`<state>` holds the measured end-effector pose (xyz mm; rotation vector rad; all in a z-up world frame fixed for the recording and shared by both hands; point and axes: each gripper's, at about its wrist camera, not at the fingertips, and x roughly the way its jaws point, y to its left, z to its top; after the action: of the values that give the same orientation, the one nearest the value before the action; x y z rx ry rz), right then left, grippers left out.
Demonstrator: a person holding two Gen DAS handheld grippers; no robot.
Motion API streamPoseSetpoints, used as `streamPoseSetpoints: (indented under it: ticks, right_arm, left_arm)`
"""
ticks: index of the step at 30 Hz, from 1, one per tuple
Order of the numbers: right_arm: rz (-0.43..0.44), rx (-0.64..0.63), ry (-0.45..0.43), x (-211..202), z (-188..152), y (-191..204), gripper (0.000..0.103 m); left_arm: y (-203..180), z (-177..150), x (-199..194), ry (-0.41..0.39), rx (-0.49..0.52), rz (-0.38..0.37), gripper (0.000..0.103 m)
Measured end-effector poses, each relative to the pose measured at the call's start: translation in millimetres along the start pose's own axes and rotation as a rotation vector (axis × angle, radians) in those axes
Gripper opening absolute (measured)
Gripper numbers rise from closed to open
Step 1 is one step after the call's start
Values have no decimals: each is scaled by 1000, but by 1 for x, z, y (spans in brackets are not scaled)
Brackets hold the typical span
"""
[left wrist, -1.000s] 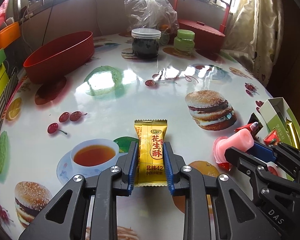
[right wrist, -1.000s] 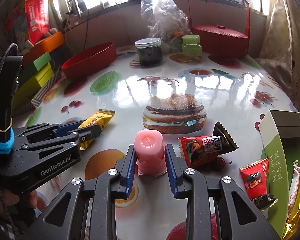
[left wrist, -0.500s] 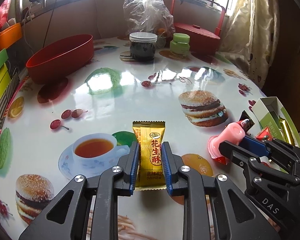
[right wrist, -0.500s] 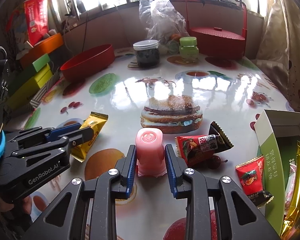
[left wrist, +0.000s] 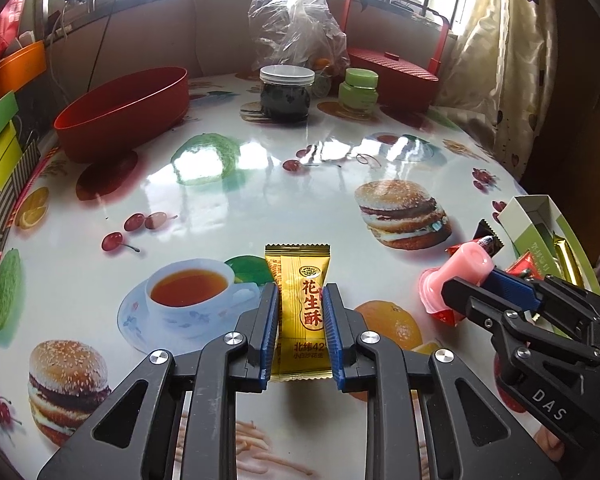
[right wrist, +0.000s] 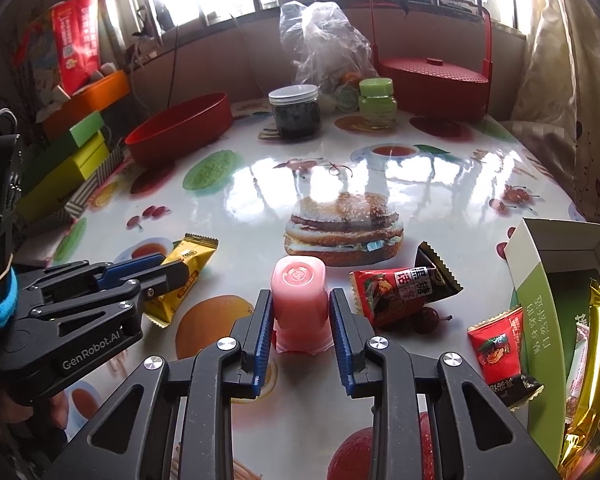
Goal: Organize snacks
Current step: 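Carry the peanut candy in the left tool while the right carries the jelly cup to the box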
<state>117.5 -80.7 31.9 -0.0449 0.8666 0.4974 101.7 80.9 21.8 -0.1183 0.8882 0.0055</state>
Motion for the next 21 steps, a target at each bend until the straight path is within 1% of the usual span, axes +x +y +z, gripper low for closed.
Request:
streamPoseSetpoints:
  ticks: [21]
  right_arm:
    - [-8,11,-31,-19,-2,-4,27]
  left_arm:
    - [-16,-1,-22,-34,25,-30,23]
